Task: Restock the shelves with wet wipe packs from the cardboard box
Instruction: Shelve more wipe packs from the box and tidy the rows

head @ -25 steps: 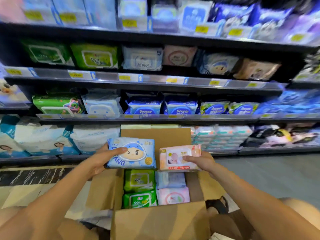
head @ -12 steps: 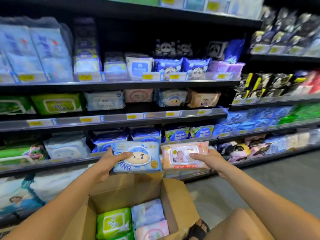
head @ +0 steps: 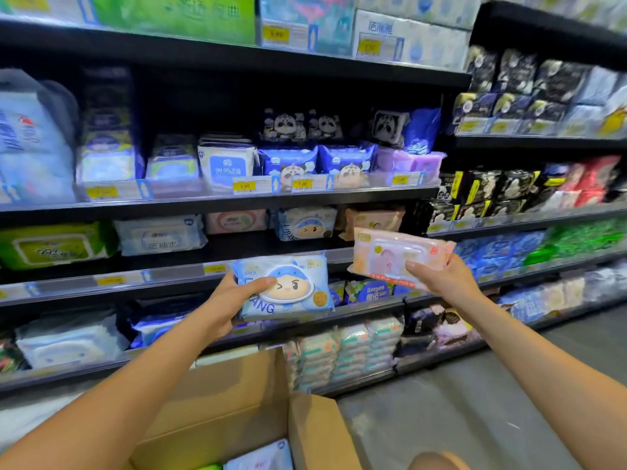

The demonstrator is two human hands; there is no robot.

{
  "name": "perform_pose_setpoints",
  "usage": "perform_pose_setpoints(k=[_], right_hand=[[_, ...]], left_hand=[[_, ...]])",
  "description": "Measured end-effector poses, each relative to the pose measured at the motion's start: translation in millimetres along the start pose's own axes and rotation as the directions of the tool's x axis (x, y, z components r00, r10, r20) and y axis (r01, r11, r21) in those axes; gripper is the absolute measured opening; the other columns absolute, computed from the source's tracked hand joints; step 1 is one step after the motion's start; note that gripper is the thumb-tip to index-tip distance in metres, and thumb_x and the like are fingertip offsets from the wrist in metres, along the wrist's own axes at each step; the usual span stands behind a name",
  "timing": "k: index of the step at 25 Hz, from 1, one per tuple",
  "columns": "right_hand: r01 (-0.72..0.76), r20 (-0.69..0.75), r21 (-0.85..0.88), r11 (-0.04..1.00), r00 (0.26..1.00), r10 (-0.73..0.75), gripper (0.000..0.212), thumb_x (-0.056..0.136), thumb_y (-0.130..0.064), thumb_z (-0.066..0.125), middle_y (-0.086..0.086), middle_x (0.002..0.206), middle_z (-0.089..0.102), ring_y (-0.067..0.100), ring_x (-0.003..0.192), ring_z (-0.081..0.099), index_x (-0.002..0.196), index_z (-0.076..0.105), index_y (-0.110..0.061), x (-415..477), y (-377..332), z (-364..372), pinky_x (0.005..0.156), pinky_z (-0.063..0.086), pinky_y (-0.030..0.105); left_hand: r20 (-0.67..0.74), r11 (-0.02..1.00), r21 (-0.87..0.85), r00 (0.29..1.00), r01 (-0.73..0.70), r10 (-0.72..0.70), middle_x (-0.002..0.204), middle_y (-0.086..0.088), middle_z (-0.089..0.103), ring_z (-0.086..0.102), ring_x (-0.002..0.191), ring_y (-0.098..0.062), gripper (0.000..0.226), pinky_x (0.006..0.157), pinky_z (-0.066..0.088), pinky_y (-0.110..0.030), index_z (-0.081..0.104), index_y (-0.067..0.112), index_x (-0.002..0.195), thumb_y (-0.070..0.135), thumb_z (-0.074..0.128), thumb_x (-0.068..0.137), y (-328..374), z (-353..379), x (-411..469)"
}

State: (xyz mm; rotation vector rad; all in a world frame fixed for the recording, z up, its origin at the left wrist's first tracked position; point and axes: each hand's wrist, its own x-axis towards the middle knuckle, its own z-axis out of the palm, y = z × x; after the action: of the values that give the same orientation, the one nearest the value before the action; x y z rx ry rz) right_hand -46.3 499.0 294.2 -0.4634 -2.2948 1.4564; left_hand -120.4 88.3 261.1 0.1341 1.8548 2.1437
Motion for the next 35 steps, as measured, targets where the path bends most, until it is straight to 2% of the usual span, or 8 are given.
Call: perform_pose_setpoints(k=[3, 7, 11, 15, 20, 26, 31, 35], right_hand=[[0.104, -0.094, -0.204, 0.973, 0.988, -0.125, 0.075, 0.07, -0.057, 0.087, -0.003, 0.117, 0.066, 0.024, 0.107, 0.063, 0.128, 0.052, -0.025, 28, -8, -4, 0.092, 0.054, 0.049], [0.272, -0.126, -0.31, 0.911, 0.938, -0.323, 0.067, 0.07, -0.052, 0.087, -0.006, 0.118, 0.065, 0.02, 0.105, 0.063, 0.125, 0.055, -0.03, 68, -8, 0, 0.085, 0.055, 0.047], [0.351, -0.09, -0.336, 0.874, 0.912, -0.401, 0.072, 0.065, -0.06, 0.084, -0.012, 0.121, 0.064, 0.012, 0.113, 0.062, 0.128, 0.058, -0.037, 118, 17, 3, 0.09, 0.057, 0.047], [0.363, -0.083, -0.324, 0.874, 0.909, -0.409, 0.063, 0.069, -0.04, 0.09, -0.011, 0.116, 0.068, 0.017, 0.11, 0.063, 0.125, 0.059, -0.034, 129, 6, 14, 0.092, 0.055, 0.047], [0.4, 0.065, -0.317, 0.86, 0.914, -0.401, 0.043, 0.079, -0.017, 0.087, -0.006, 0.104, 0.066, 0.018, 0.096, 0.06, 0.114, 0.064, -0.025, 142, -1, 21, 0.078, 0.041, 0.031], [0.433, 0.075, -0.379, 0.818, 0.895, -0.439, 0.043, 0.076, -0.024, 0.089, 0.003, 0.108, 0.066, 0.027, 0.102, 0.061, 0.113, 0.068, -0.018, 159, 3, 21, 0.079, 0.043, 0.035], [0.464, 0.028, -0.32, 0.826, 0.876, -0.482, 0.075, 0.081, -0.017, 0.085, -0.007, 0.131, 0.061, 0.015, 0.121, 0.054, 0.147, 0.051, -0.029, 152, 11, 30, 0.098, 0.045, 0.035], [0.35, -0.045, -0.585, 0.731, 0.887, -0.46, 0.065, 0.08, -0.045, 0.083, 0.001, 0.12, 0.066, 0.034, 0.113, 0.058, 0.137, 0.052, -0.038, 159, 14, 27, 0.087, 0.052, 0.049]], left_hand=[[0.01, 1.0, -0.01, 1.0, 0.015, -0.015, 0.113, -0.015, 0.078, 0.077, 0.099, -0.037, 0.089, 0.076, 0.065, -0.046, 0.052, 0.016, 0.138, 0.034, 0.093, 0.061, 1, 10, 17], [0.0, 0.999, -0.021, 0.999, 0.041, -0.041, 0.112, -0.014, 0.078, 0.077, 0.098, -0.036, 0.086, 0.073, 0.066, -0.045, 0.052, 0.018, 0.137, 0.033, 0.092, 0.062, -2, 19, 32], [-0.025, 0.997, -0.044, 0.998, 0.064, -0.065, 0.111, -0.014, 0.079, 0.078, 0.092, -0.034, 0.064, 0.065, 0.066, -0.041, 0.052, 0.021, 0.133, 0.025, 0.085, 0.078, -5, 21, 44], [-0.036, 0.997, -0.046, 0.997, 0.069, -0.071, 0.113, -0.014, 0.078, 0.077, 0.097, -0.036, 0.063, 0.067, 0.066, -0.042, 0.052, 0.021, 0.135, 0.023, 0.084, 0.081, -11, 19, 53], [-0.03, 0.997, -0.056, 0.998, 0.06, -0.062, 0.115, -0.015, 0.077, 0.076, 0.1, -0.037, 0.069, 0.067, 0.066, -0.041, 0.051, 0.02, 0.137, 0.024, 0.085, 0.077, -14, 16, 61], [-0.031, 0.997, -0.05, 0.998, 0.052, -0.054, 0.116, -0.016, 0.077, 0.076, 0.1, -0.037, 0.069, 0.069, 0.066, -0.041, 0.051, 0.018, 0.137, 0.023, 0.084, 0.077, -19, 15, 66], [-0.025, 0.998, -0.05, 0.999, 0.042, -0.043, 0.114, -0.015, 0.078, 0.078, 0.092, -0.032, 0.061, 0.067, 0.066, -0.037, 0.054, 0.019, 0.133, 0.023, 0.082, 0.079, -24, 16, 67], [-0.016, 0.999, -0.04, 0.999, 0.032, -0.033, 0.118, -0.015, 0.076, 0.077, 0.099, -0.034, 0.08, 0.069, 0.066, -0.038, 0.053, 0.017, 0.139, 0.03, 0.087, 0.068, -27, 14, 68]])
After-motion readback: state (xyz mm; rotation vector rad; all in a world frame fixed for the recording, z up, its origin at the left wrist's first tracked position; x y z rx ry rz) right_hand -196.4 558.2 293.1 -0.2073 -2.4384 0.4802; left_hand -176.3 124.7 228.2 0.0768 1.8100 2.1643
